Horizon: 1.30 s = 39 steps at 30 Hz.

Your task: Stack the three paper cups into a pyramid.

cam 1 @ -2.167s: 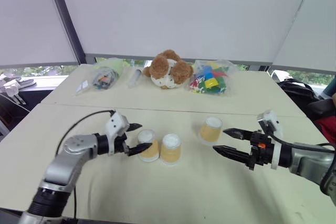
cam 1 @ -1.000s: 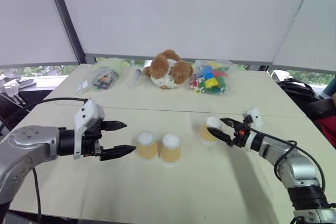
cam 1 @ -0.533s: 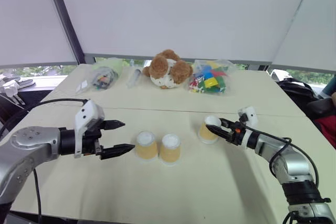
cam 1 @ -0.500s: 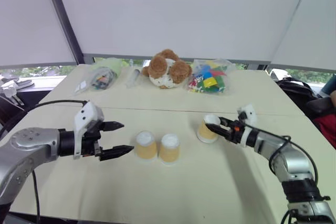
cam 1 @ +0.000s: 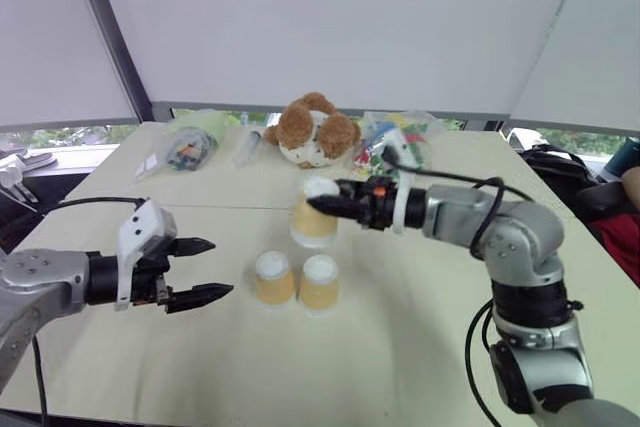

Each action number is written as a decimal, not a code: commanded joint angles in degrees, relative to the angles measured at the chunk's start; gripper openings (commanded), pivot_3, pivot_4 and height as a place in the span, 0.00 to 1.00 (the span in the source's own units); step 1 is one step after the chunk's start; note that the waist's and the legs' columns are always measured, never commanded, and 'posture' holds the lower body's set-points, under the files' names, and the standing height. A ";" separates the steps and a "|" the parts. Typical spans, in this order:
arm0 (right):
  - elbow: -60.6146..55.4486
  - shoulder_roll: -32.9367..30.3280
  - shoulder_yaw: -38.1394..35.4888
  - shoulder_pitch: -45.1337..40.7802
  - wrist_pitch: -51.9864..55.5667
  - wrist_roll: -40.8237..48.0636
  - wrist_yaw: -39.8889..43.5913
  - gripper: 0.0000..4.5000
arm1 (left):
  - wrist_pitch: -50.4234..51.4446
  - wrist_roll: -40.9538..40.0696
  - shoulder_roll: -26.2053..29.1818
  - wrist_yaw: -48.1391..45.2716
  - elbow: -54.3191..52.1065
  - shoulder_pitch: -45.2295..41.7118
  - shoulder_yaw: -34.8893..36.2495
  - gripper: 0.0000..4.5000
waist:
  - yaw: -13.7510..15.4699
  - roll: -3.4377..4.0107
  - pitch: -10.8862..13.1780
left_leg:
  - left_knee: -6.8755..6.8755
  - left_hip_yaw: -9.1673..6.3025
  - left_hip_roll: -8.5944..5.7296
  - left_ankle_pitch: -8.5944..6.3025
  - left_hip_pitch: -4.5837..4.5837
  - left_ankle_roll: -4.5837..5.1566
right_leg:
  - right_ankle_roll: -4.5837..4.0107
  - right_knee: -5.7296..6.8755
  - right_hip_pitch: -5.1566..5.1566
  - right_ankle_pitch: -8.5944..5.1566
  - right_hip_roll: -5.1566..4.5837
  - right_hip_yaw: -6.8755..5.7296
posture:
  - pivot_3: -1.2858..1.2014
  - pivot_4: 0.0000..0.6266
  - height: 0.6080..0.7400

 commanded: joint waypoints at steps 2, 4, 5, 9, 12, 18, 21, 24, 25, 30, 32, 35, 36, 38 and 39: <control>-3.58 0.10 3.98 -1.11 -3.06 -1.99 0.98 0.48 | -2.26 1.82 -0.62 1.30 -2.25 1.57 0.99 1.00 | -0.08 0.00 0.00 | -0.01 0.00 0.02 0.00 0.01 0.00 | 0.00 0.01 -0.03 0.00 0.02 0.00 | 0.52 0.24 1.00; -3.96 0.48 4.88 -0.65 -3.12 -1.97 1.26 0.48 | -2.67 2.30 -0.75 1.38 -2.53 2.28 0.73 1.00 | -0.15 0.00 0.00 | -0.03 0.01 0.03 0.00 0.00 0.00 | 0.00 0.02 -0.07 0.00 0.04 0.00 | 0.52 0.24 1.00; -4.06 0.70 5.07 -0.40 -3.06 -1.83 1.29 0.48 | -2.90 2.59 -0.71 1.31 -2.58 2.65 0.71 1.00 | -0.13 0.00 0.00 | -0.04 0.01 0.03 0.00 0.00 0.00 | 0.00 0.03 -0.08 0.00 0.04 0.00 | 0.52 0.24 1.00; -4.07 1.53 5.35 0.15 -2.98 -1.65 0.97 0.48 | -3.35 3.07 -0.64 1.13 -2.51 3.36 0.80 1.00 | -0.06 0.00 0.00 | -0.04 0.02 0.03 0.00 0.00 0.00 | 0.00 0.02 -0.08 0.00 0.04 0.00 | 0.52 0.24 1.00; -4.14 2.20 5.49 0.64 -3.09 -1.86 0.62 0.48 | -3.54 3.60 -0.50 0.93 -2.81 3.81 0.24 1.00 | -0.06 0.00 0.00 | -0.04 0.03 0.03 0.00 0.00 0.00 | 0.00 0.02 -0.07 0.00 0.03 0.00 | 0.52 0.24 1.00; -3.83 2.72 5.80 1.08 -3.00 -2.51 0.11 0.48 | -3.53 3.83 -0.70 0.82 -2.61 3.36 -0.10 1.00 | -0.10 0.00 0.00 | -0.04 0.03 0.03 0.00 0.00 0.00 | 0.00 0.03 -0.08 0.00 0.04 0.00 | 0.52 0.24 1.00; -3.72 2.46 6.34 1.51 -3.43 -3.13 0.36 0.71 | -3.16 3.41 -0.83 1.06 -2.39 2.47 -0.24 1.00 | -0.05 0.00 0.00 | -0.04 0.03 0.03 0.00 0.00 0.00 | 0.00 0.02 -0.08 0.00 0.03 0.00 | 0.52 0.24 1.00; -3.54 2.75 6.30 1.54 -3.07 -3.07 0.34 0.99 | -3.20 3.41 -0.84 0.88 -2.09 2.10 -0.31 1.00 | -0.09 0.00 0.00 | -0.04 0.03 0.03 0.00 0.00 0.00 | 0.00 0.02 -0.08 0.00 0.04 0.00 | 0.52 0.24 1.00; -3.70 2.74 6.22 1.58 -2.88 -2.93 0.33 0.99 | -3.15 3.35 -0.93 0.90 -2.06 2.03 -0.27 1.00 | -0.09 0.00 0.00 | -0.04 0.03 0.03 0.00 0.00 0.00 | 0.00 0.03 -0.08 0.00 0.04 0.00 | 0.52 0.24 1.00; -4.55 2.32 4.46 0.42 -1.94 -1.68 0.26 0.99 | -3.66 3.48 -1.75 1.42 -0.74 0.94 -0.15 1.00 | -0.10 0.00 0.00 | -0.05 0.02 0.03 0.00 0.00 0.00 | 0.00 0.03 -0.09 0.00 0.04 0.00 | 0.52 0.24 1.00; -5.19 1.53 2.61 -0.88 -1.15 -0.47 0.53 0.99 | -3.67 3.41 -2.21 1.49 0.09 0.24 -0.03 1.00 | -0.03 0.00 0.00 | -0.05 0.03 0.03 0.00 0.00 0.00 | 0.00 0.03 -0.09 0.00 0.04 0.01 | 0.52 0.24 1.00; -6.50 -2.13 -0.90 -2.53 0.17 1.97 2.60 0.99 | -3.82 4.21 -2.26 1.35 1.18 -0.17 -0.36 1.00 | 0.02 0.00 0.00 | -0.04 0.03 0.02 0.00 -0.01 0.00 | 0.00 0.02 -0.09 0.00 0.02 0.00 | 0.52 0.24 1.00; -7.11 -3.82 -2.66 -2.83 1.14 3.56 3.43 0.99 | -4.27 4.72 -2.26 1.21 1.75 -0.28 -0.65 1.00 | 0.04 0.00 0.01 | -0.04 0.03 0.02 0.00 -0.01 0.00 | 0.00 0.01 -0.08 0.00 0.01 0.01 | 0.52 0.24 1.00; -8.47 -6.54 -5.88 -2.72 3.49 7.52 4.93 0.99 | -4.84 5.19 -2.35 0.88 2.75 -0.56 -0.95 1.00 | 0.08 -0.01 0.01 | -0.04 0.02 0.02 0.00 -0.02 0.00 | 0.00 -0.02 -0.07 0.00 0.01 0.00 | 0.52 0.24 1.00; -8.92 -7.34 -6.81 -2.58 4.28 8.93 5.29 0.99 | -5.02 5.26 -2.36 0.74 3.07 -0.64 -1.01 1.00 | 0.01 -0.01 0.01 | -0.05 0.01 0.02 0.00 -0.01 0.00 | 0.00 -0.03 -0.05 0.00 0.02 0.00 | 0.52 0.24 1.00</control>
